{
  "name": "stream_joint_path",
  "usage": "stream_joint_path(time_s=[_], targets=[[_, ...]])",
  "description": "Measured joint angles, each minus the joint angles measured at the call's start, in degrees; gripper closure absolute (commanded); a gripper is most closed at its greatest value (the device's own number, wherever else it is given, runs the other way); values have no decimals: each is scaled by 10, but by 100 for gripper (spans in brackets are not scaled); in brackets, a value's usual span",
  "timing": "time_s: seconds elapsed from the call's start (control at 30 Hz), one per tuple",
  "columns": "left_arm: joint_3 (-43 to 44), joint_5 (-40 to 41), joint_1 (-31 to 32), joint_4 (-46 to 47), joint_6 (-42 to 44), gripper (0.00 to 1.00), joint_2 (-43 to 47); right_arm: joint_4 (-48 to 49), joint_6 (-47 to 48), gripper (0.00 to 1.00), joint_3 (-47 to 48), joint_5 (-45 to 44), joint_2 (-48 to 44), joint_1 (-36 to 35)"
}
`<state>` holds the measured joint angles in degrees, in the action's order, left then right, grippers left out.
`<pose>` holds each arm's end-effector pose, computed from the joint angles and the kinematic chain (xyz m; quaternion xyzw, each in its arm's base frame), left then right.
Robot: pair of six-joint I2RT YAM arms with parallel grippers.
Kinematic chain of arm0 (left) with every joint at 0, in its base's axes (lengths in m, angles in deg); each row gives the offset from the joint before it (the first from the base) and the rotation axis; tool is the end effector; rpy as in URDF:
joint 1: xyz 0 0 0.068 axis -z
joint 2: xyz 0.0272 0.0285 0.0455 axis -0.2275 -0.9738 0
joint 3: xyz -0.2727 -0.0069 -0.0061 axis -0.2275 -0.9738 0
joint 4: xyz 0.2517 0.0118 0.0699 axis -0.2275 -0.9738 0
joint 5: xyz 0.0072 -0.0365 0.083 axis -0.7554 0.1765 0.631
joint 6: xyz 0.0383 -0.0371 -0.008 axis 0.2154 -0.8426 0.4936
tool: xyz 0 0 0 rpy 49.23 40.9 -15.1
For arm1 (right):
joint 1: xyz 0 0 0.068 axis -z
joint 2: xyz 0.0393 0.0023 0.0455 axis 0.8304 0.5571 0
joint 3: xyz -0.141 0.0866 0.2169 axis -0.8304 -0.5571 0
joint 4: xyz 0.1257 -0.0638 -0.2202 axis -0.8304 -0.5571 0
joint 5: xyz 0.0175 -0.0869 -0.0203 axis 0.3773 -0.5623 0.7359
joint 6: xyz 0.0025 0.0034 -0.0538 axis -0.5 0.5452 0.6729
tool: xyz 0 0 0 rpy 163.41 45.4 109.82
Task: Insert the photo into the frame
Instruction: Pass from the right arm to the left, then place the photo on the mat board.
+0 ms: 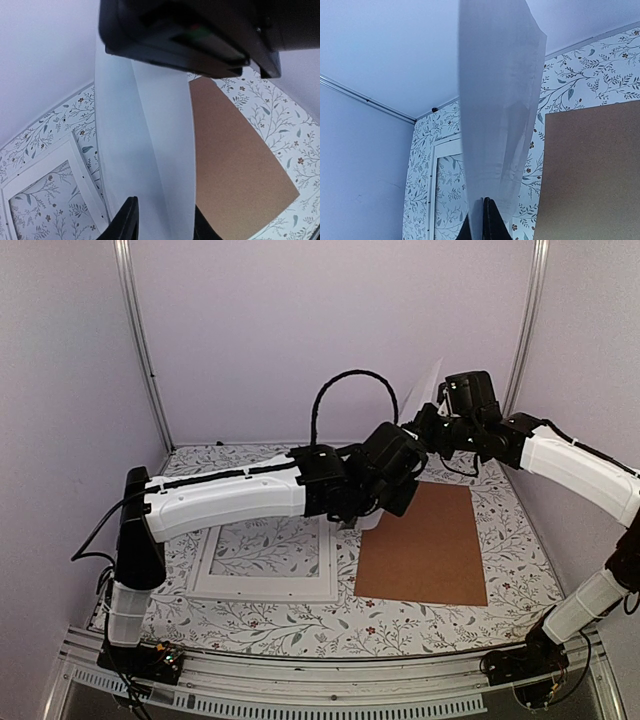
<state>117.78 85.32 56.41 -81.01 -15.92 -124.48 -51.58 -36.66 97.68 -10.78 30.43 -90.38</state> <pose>0.1923 -0.4576 0.3138 0.2488 0.8272 -0.1032 0.4932 0.2895 0.1938 0.3554 0.1110 0.8448 0.3137 0.4191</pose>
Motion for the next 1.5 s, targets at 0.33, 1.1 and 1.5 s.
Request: stream_joint_path(time_s=[0.33, 1.1, 1.5], targets=[[0, -9, 1, 0, 4, 100, 0, 8, 0, 84, 0, 5, 4, -2], [-91, -84, -63, 20, -23, 100, 136, -65, 68, 1, 142, 28, 2, 23], [-339, -282, -201, 109, -124, 100, 326, -74, 95, 1, 200, 30, -88, 41]])
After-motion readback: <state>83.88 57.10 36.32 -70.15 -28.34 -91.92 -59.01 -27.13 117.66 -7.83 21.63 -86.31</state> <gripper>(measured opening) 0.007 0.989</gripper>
